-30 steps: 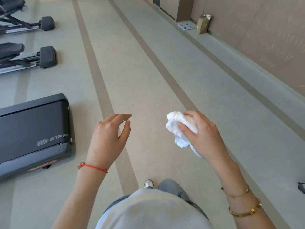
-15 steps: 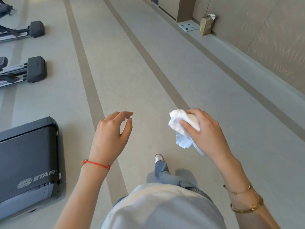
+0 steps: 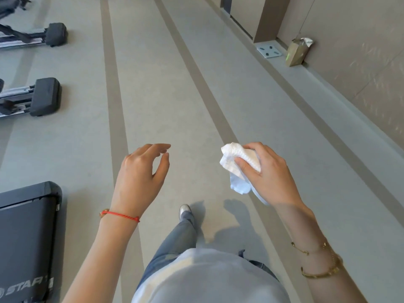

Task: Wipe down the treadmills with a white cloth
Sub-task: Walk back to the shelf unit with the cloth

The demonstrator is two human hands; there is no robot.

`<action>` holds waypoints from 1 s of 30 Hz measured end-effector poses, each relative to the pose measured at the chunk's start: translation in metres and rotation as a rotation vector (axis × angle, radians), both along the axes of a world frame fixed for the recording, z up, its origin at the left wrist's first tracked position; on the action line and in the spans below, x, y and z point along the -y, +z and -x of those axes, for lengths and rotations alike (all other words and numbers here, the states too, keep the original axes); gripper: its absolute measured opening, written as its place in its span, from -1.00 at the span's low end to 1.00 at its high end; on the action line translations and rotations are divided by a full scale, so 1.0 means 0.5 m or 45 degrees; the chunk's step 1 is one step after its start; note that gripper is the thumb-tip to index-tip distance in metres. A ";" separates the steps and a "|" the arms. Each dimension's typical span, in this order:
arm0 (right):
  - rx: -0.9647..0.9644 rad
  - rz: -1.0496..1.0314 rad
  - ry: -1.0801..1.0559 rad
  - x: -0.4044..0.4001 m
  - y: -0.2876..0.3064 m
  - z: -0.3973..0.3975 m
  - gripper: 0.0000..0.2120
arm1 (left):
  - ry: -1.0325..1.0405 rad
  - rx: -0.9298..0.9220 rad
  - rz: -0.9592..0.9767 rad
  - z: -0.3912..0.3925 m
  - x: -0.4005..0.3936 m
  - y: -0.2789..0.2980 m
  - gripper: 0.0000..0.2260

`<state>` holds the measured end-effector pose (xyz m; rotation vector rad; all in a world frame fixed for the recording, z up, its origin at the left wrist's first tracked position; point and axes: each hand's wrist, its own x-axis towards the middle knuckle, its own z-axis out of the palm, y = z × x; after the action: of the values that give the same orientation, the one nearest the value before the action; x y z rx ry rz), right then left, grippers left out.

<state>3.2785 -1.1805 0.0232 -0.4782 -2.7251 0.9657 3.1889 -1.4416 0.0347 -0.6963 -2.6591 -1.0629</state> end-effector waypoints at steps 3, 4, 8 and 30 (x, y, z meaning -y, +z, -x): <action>0.018 0.014 0.017 -0.041 -0.023 0.139 -0.71 | -0.006 0.014 -0.013 0.134 -0.047 -0.024 -0.82; 0.020 0.019 0.022 -0.055 -0.030 0.187 -0.70 | -0.005 0.017 -0.020 0.182 -0.063 -0.031 -0.82; 0.029 0.034 0.023 -0.107 -0.042 0.384 -0.71 | 0.016 0.000 -0.046 0.389 -0.117 -0.039 -0.82; -0.040 -0.014 -0.095 -0.525 -0.025 1.359 -0.70 | -0.116 -0.046 0.023 1.407 -0.556 -0.014 -0.82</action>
<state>2.5990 -0.9179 0.0106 -0.5532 -2.6629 0.9307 2.4852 -1.1634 0.0277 -0.8399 -2.6324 -1.0395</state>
